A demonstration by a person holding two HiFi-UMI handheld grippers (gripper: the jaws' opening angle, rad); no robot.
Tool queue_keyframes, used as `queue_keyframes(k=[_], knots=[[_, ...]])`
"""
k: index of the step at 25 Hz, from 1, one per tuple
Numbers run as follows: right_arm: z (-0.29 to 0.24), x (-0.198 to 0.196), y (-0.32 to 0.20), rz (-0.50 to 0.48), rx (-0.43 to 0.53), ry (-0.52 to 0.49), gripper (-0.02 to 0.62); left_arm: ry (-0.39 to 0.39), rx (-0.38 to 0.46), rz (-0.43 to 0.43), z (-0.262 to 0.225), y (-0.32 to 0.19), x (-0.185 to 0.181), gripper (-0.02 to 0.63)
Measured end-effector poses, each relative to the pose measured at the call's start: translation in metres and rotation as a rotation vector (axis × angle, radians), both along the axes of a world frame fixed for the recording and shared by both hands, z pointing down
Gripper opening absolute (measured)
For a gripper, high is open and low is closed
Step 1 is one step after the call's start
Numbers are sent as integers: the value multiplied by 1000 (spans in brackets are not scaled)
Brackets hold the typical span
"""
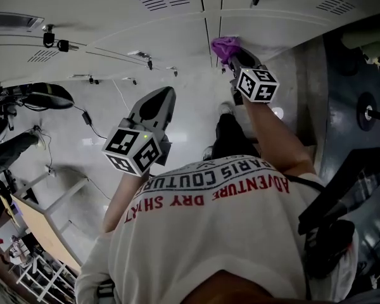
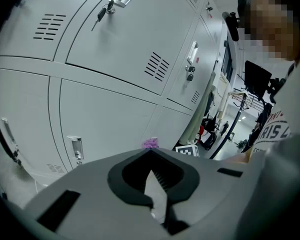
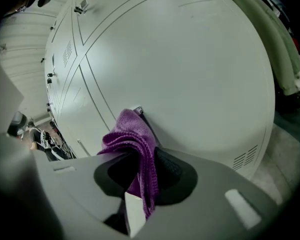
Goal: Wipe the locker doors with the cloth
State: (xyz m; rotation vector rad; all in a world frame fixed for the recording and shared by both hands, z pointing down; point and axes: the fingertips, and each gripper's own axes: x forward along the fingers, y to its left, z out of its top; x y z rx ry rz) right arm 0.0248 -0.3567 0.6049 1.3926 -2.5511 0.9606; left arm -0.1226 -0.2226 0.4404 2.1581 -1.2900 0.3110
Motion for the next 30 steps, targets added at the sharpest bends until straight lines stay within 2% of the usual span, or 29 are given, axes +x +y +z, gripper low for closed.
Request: queue_keyframes(k=[7,17,30], knots=[[3,1,-7,-4,4,2,77,-1,-5,2,5,-8,1,0],[4,25,-11,12,3,5,77,6,3,43,5,-19,18,0],[8,93,-21,111,4,34,77,1,-4,79,9,-27,34,0]])
